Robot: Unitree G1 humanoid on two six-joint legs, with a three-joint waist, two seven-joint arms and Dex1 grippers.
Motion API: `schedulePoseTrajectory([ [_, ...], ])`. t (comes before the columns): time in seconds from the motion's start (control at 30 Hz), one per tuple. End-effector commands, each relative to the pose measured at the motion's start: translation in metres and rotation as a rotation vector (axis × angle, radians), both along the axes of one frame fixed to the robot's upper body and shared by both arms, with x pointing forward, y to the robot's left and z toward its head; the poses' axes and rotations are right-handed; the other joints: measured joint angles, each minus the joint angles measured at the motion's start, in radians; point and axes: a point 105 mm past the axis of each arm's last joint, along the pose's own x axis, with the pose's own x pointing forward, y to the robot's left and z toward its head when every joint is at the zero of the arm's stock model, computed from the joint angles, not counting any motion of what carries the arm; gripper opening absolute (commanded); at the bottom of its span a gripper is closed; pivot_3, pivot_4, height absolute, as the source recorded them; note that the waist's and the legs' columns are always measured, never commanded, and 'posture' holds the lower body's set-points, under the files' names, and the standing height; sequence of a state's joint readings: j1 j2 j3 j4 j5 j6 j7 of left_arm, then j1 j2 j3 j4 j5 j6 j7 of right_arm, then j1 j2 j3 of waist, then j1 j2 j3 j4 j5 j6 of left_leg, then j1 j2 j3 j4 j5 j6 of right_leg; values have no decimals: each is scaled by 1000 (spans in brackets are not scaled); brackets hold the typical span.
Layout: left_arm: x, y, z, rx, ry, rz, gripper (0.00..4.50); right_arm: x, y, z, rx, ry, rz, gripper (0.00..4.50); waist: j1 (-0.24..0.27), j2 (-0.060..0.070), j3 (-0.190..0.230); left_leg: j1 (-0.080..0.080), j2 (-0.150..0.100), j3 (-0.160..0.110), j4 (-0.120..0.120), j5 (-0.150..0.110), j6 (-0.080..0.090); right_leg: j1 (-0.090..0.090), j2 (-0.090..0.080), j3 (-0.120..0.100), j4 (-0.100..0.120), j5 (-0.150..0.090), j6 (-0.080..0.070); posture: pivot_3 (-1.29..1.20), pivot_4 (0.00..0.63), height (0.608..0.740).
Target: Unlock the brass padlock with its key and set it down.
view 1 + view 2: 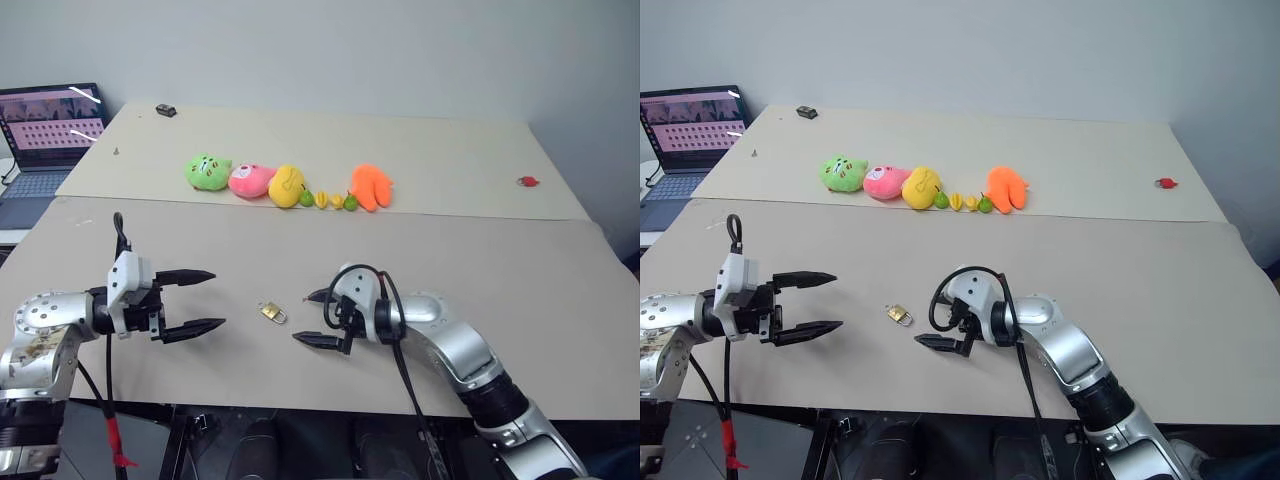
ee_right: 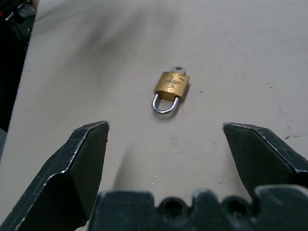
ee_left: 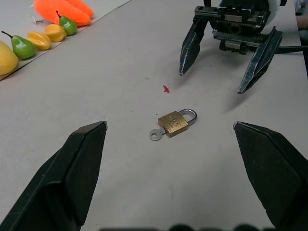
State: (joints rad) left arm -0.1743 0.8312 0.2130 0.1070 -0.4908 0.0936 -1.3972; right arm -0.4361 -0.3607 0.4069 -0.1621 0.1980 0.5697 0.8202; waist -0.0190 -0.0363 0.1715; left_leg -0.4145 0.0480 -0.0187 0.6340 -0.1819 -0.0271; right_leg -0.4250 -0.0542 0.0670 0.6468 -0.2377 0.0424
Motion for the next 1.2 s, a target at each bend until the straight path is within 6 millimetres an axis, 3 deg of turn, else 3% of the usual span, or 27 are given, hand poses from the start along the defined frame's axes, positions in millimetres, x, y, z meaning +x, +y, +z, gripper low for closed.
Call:
schedulePoseTrajectory([
  [0.03,2,3,12,43,-34,-28,4476,-4,20,2,27,-44,5,4500,-1,0,0,0,0,0,0,0,0,0,0,0,0,0,0,0,150,722],
  [0.47,9,4,24,65,-13,-56,4476,0,53,-3,95,-50,-140,4500,-9,0,0,0,0,-1,0,0,0,0,0,0,1,0,0,0,150,722],
  [1.2,10,6,35,51,-32,-30,4476,3,67,-7,102,-85,-152,4500,-26,-1,0,0,1,-2,0,0,0,0,1,-1,1,0,0,0,150,722],
])
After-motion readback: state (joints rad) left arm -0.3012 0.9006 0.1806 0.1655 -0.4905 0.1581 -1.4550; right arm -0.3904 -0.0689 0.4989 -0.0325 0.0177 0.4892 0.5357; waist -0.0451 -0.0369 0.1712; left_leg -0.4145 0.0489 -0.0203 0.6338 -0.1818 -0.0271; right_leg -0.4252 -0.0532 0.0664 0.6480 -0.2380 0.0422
